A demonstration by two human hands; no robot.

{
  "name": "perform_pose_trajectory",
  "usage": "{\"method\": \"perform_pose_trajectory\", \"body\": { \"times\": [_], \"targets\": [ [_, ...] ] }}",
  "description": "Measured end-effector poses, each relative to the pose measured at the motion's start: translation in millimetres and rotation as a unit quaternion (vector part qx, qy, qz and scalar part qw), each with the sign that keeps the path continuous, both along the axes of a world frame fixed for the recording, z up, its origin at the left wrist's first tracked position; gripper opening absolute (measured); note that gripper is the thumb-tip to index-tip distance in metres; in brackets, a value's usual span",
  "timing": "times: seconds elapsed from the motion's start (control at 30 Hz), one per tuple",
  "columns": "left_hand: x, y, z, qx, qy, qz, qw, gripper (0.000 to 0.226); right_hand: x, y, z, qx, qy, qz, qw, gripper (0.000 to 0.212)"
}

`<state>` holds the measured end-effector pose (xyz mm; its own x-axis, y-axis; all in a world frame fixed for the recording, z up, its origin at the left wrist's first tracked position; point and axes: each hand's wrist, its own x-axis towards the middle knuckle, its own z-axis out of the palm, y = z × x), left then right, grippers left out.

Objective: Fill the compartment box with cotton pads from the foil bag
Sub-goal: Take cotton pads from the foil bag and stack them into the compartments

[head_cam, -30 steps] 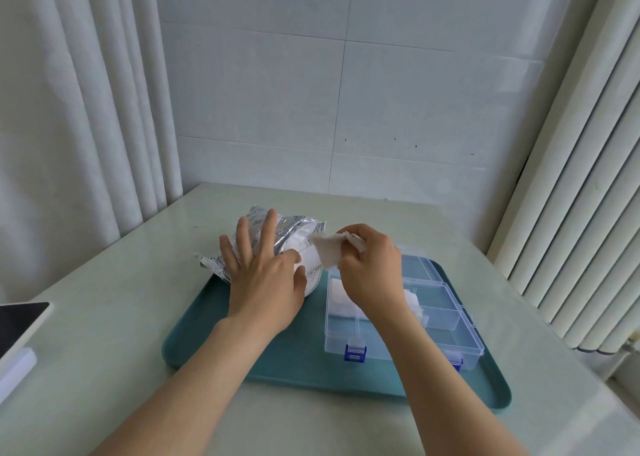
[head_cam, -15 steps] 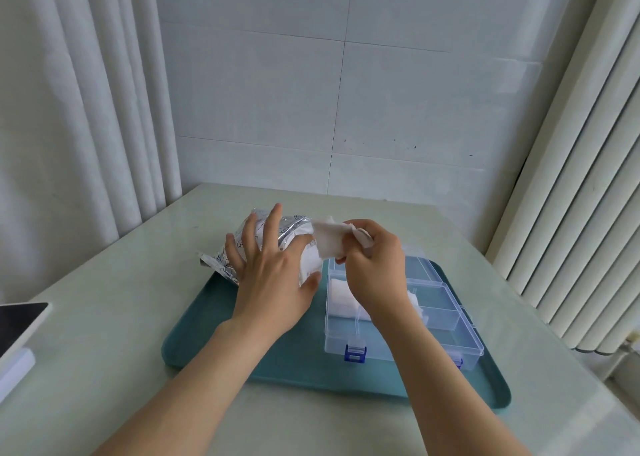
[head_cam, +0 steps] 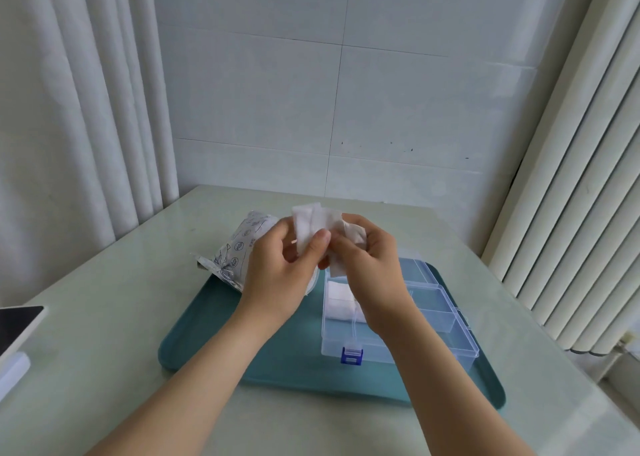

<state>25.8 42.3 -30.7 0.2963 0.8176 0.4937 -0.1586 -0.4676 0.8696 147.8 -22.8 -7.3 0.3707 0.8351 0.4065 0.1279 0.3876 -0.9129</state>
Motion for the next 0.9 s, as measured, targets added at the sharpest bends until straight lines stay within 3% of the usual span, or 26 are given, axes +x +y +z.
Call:
{"method": "perform_pose_trajectory", "body": {
  "times": [0.17, 0.33, 0.57, 0.77, 0.9],
  "targets": [
    [4.6, -5.9, 1.3, -0.122, -0.045, -0.038, 0.991, 0.02, 13.2, 0.8, -3.2, -0.08, -0.006, 0.027, 0.996, 0.032],
    [6.7, -4.2, -0.6, -0.165, -0.048, -0.036, 0.984, 0.019, 26.9, 3.0, -2.2, -0.125, -0.033, 0.039, 0.991, 0.031],
    [7.1, 2.9, -4.1, -0.186, -0.071, -0.031, 0.98, 0.012, 27.6, 10.2, -11.5, -0.109, -0.081, -0.009, 0.991, 0.009],
    [3.2, 1.3, -1.1, -0.195, -0.069, -0.044, 0.977, 0.016, 26.7, 9.9, -16.1, -0.066, -0.082, -0.059, 0.993, 0.04],
    [1.9, -0.5, -0.5, -0.194, -0.072, -0.049, 0.977, 0.016, 27.3, 0.6, -14.1, -0.055, -0.061, -0.038, 0.996, 0.029]
  ]
}}
